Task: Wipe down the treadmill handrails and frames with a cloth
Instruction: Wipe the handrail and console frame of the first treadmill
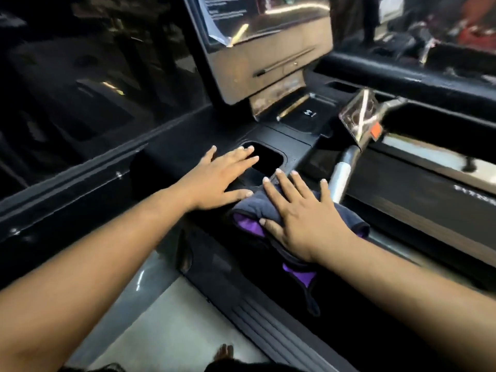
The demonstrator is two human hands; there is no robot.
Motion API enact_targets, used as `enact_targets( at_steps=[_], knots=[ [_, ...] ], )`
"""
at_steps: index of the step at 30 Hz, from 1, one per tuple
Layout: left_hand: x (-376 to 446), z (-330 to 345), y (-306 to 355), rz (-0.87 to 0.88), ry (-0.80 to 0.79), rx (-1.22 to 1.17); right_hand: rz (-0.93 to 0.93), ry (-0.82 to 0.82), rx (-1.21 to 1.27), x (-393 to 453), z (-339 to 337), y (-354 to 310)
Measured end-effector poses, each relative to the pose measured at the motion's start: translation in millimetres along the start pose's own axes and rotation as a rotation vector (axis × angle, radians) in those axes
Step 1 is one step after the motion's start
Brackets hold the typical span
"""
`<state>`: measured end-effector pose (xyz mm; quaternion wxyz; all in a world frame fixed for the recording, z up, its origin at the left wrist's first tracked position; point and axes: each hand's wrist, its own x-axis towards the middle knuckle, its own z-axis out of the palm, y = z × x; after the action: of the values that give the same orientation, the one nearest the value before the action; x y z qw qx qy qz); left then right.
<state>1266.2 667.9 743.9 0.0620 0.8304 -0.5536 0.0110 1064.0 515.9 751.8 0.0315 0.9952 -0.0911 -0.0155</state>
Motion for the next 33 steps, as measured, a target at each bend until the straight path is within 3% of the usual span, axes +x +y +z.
enact_targets(
  at_steps=[7, 21, 28, 33],
  knots=[
    [33, -6, -31, 0.100, -0.001, -0.080, 0.395, 0.064, 0.104, 45, -5, -18],
    [43, -8, -107, 0.291, -0.138, -0.110, 0.710, 0.113, 0.177, 94, 2, -49],
    [51, -9, -155, 0.539, -0.271, 0.044, 0.660, 0.016, 0.114, 71, 8, -103],
    [59, -5, -169, 0.701, -0.237, 0.114, 1.113, 0.040, 0.215, 107, -2, -95]
  ],
)
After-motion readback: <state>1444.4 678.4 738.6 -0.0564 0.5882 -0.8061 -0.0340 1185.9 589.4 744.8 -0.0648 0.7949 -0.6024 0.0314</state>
